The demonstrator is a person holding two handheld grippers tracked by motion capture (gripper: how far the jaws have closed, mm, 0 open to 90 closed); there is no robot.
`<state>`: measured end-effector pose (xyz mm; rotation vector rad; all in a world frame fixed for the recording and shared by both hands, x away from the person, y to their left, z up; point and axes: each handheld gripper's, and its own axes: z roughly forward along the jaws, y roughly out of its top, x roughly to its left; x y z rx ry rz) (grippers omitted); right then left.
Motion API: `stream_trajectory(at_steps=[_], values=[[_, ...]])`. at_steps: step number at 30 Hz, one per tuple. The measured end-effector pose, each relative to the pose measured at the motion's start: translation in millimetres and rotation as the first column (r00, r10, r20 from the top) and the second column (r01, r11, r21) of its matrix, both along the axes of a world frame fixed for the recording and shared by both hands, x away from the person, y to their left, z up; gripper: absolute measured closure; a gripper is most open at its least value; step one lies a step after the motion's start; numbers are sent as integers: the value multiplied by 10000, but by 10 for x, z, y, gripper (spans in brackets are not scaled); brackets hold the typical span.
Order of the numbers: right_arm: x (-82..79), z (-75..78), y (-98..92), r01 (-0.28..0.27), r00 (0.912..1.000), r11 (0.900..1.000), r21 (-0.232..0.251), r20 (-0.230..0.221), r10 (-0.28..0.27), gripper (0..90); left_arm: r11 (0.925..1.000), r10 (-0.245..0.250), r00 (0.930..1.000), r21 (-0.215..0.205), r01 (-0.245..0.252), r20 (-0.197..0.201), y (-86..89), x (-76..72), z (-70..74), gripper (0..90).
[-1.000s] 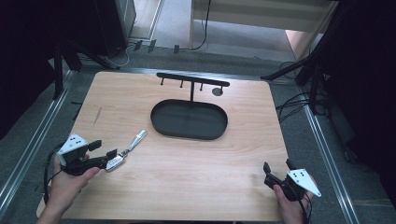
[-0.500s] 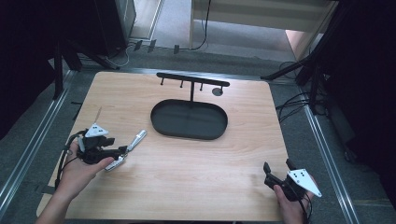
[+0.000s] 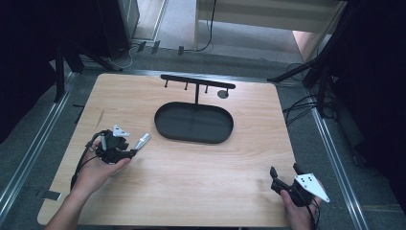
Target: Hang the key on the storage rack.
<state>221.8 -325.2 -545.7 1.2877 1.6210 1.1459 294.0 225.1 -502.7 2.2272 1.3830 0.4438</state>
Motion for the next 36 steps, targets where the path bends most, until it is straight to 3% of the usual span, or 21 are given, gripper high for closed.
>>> stream_trajectory(at_steps=[8,11,19,21,24,28,36], values=[[-1,0,-4,-8,10000,10000,36,10,8,143,9991,158,9979,392,-134,-626,-49,142,-93,611],[-1,0,-4,-14,10000,10000,41,13,14,142,9994,173,9971,327,-149,-739,-61,160,-112,619],[-1,-1,-6,-21,10000,10000,55,39,21,143,9958,275,9971,888,-212,-711,-119,183,-170,653],[-1,0,-6,-22,10000,10000,55,36,22,143,9963,191,9969,847,-126,-768,-125,180,-167,721],[-1,0,-6,-25,10000,10000,54,30,25,143,9958,96,9974,919,-30,-712,-134,173,-167,747],[-1,0,-6,-28,10000,10000,55,29,28,143,9976,149,9990,684,-120,-422,-116,153,-159,749],[-1,0,-6,-29,10000,10000,61,21,29,142,9997,63,9992,-223,-54,387,-64,95,-35,751]])
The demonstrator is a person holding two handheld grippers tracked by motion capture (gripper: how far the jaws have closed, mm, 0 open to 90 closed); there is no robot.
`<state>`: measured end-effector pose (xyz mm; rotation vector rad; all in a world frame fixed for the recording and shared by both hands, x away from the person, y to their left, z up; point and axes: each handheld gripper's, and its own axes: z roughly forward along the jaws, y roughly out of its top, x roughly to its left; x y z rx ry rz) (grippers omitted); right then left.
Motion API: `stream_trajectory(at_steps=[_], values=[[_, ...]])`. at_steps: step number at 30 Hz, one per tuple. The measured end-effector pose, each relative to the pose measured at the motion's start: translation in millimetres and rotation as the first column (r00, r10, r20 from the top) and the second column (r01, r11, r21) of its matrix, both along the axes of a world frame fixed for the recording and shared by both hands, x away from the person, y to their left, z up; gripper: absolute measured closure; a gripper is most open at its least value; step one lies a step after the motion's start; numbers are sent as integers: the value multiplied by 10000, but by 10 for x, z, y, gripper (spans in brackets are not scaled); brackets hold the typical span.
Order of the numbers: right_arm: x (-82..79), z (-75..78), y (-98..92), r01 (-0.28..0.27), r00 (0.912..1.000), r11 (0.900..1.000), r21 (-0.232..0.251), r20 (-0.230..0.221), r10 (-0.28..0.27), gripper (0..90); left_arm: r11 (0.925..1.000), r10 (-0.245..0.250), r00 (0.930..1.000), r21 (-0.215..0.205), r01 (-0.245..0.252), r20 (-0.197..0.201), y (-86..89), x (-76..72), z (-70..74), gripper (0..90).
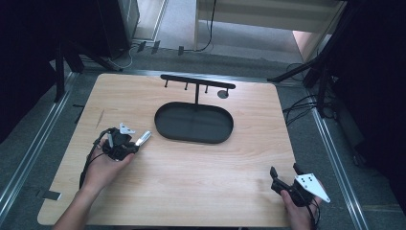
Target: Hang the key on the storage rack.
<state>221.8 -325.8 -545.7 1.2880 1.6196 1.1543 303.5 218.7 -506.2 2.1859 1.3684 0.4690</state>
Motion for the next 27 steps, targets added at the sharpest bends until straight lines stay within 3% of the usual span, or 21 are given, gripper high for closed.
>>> stream_trajectory(at_steps=[12,27], values=[[0,0,1,-5,10000,10000,-2,-8,5,143,9977,-137,9922,-637,217,1242,1,-71,180,751],[0,0,1,-6,10000,10000,-6,-10,6,143,9945,-147,9774,-981,361,2108,8,-105,311,752]])
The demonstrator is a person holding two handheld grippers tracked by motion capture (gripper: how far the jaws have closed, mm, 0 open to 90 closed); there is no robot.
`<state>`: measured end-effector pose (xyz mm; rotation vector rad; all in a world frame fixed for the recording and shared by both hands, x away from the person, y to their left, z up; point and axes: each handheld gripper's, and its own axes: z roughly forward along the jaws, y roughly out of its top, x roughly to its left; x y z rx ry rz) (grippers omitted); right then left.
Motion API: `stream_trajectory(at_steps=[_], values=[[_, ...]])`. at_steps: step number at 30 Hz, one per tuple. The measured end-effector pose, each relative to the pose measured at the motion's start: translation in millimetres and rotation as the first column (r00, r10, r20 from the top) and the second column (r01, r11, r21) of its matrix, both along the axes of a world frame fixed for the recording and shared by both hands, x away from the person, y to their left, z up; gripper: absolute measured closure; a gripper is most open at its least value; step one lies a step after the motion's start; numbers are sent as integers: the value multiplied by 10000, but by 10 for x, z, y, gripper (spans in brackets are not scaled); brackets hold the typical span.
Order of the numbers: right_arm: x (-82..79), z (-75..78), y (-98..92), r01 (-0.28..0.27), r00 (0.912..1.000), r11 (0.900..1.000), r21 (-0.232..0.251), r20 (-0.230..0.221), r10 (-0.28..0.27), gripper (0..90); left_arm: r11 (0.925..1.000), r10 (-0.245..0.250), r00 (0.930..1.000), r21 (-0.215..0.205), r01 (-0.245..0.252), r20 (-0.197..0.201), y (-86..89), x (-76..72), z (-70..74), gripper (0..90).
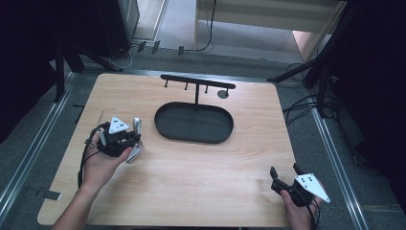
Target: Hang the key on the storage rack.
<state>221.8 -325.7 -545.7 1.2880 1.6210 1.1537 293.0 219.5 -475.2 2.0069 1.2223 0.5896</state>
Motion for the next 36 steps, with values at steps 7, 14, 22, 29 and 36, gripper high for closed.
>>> stream_trajectory(at_steps=[7,14,22,29,36], values=[[0,0,0,-3,10000,10000,-5,-6,3,143,9996,-216,9983,-192,227,547,-13,-24,71,752],[0,0,0,-9,10000,10000,4,-2,9,143,9969,-269,9941,-707,344,1049,-52,-14,157,753],[0,0,-1,-16,10000,10000,11,3,16,143,9915,-537,9872,-1094,706,1505,-150,15,241,753],[0,0,-3,-17,10000,10000,14,20,17,143,9879,-622,9826,-1290,855,1748,-236,74,280,753],[0,-1,-4,-29,10000,10000,40,30,29,143,9824,-825,9772,-1491,1128,1956,-347,132,330,753]])
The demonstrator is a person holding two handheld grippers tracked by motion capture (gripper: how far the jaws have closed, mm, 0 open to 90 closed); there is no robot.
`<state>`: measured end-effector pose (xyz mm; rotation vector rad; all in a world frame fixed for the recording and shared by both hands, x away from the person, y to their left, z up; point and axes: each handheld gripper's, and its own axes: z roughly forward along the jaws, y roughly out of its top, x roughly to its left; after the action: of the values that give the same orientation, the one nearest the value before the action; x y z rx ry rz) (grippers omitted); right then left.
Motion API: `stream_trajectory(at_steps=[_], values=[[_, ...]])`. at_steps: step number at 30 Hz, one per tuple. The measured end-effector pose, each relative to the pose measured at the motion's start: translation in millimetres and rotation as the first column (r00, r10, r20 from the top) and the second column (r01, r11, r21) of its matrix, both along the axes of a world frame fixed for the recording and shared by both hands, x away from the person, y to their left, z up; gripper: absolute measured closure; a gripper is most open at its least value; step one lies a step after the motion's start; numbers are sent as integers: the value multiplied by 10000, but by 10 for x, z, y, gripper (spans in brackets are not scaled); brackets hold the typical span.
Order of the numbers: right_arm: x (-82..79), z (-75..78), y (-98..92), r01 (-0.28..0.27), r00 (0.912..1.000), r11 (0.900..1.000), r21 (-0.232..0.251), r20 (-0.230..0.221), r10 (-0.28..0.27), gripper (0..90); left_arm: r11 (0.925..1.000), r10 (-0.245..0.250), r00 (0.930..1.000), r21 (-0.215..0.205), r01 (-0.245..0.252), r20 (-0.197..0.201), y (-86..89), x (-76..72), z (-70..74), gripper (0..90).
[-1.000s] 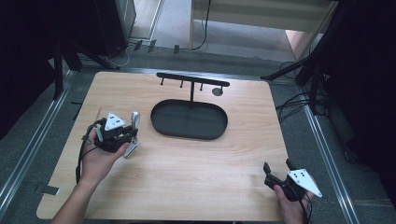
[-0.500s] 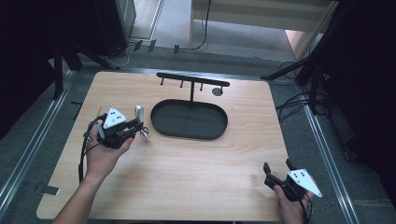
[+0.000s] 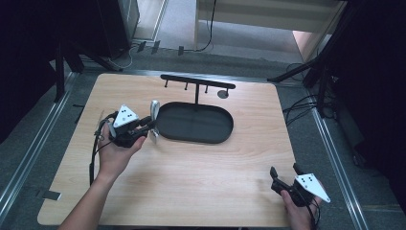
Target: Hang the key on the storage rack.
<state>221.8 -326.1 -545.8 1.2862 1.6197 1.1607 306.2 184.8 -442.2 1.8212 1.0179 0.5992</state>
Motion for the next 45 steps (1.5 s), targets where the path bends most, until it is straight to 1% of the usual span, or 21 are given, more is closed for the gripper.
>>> stream_trajectory(at_steps=[4,10,17,22,26,29,32,39,43,45], values=[[0,0,0,-8,10000,10000,6,-6,8,142,9998,-128,9997,-133,131,211,-63,51,20,753],[0,0,-1,-12,10000,10000,13,-4,12,143,9991,-321,9992,-284,328,250,-152,145,19,753],[-1,1,-3,-8,10000,10000,27,-14,8,143,9967,-511,9983,-619,528,290,-270,264,38,753],[-2,1,-4,-3,10000,10000,64,-21,3,143,9959,-580,9978,-680,601,325,-357,345,13,753],[-2,1,-4,0,10000,10000,82,-31,0,143,9946,-614,9974,-816,643,368,-409,420,-19,754],[-2,1,-4,1,10000,10000,88,-32,-1,143,9944,-675,9971,-786,700,343,-446,481,-23,753],[-1,1,-4,16,10000,10000,94,-44,-16,143,9926,-773,9963,-912,805,386,-487,535,-19,753],[-1,1,-7,21,10000,9999,118,-32,-21,143,9861,-1052,9943,-1270,1068,198,-527,673,-33,754],[-2,0,-8,9,10000,9999,128,-28,-9,143,9823,-1220,9925,-1420,1224,115,-560,723,-59,753],[-2,1,-9,11,10000,9999,123,-28,-11,143,9807,-1278,9918,-1493,1264,0,-576,746,-75,754]])
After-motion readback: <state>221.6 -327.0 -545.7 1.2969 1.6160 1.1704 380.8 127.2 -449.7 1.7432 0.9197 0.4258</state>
